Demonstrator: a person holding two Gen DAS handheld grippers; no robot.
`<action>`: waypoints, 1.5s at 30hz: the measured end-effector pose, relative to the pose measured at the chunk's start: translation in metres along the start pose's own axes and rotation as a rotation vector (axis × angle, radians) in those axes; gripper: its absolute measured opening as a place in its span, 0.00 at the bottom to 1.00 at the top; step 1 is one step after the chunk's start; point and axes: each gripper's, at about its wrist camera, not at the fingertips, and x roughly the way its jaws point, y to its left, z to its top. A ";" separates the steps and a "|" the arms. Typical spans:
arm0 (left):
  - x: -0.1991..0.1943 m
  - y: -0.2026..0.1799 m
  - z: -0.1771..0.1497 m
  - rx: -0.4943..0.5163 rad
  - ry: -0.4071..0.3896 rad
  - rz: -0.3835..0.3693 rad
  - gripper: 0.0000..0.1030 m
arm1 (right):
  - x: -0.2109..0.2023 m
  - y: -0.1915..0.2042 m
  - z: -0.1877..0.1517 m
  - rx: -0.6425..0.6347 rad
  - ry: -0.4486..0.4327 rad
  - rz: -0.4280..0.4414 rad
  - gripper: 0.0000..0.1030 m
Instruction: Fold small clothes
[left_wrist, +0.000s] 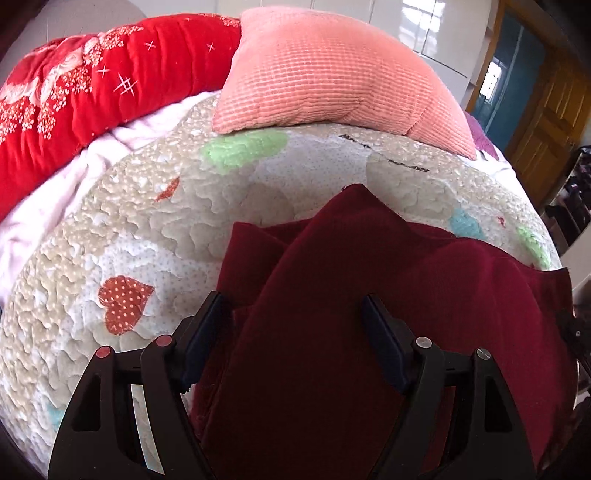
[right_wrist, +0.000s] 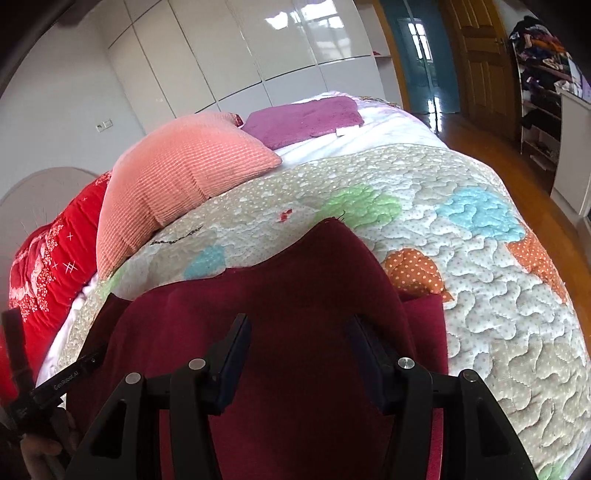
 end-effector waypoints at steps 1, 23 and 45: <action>-0.002 0.002 -0.001 0.001 -0.001 -0.010 0.74 | 0.000 0.000 0.000 -0.003 0.002 -0.002 0.52; -0.017 -0.009 -0.020 0.092 -0.040 -0.028 0.74 | -0.009 0.016 -0.006 -0.089 -0.011 -0.139 0.63; -0.033 -0.011 -0.028 0.109 -0.053 -0.027 0.75 | -0.003 0.079 -0.030 -0.255 0.014 0.100 0.73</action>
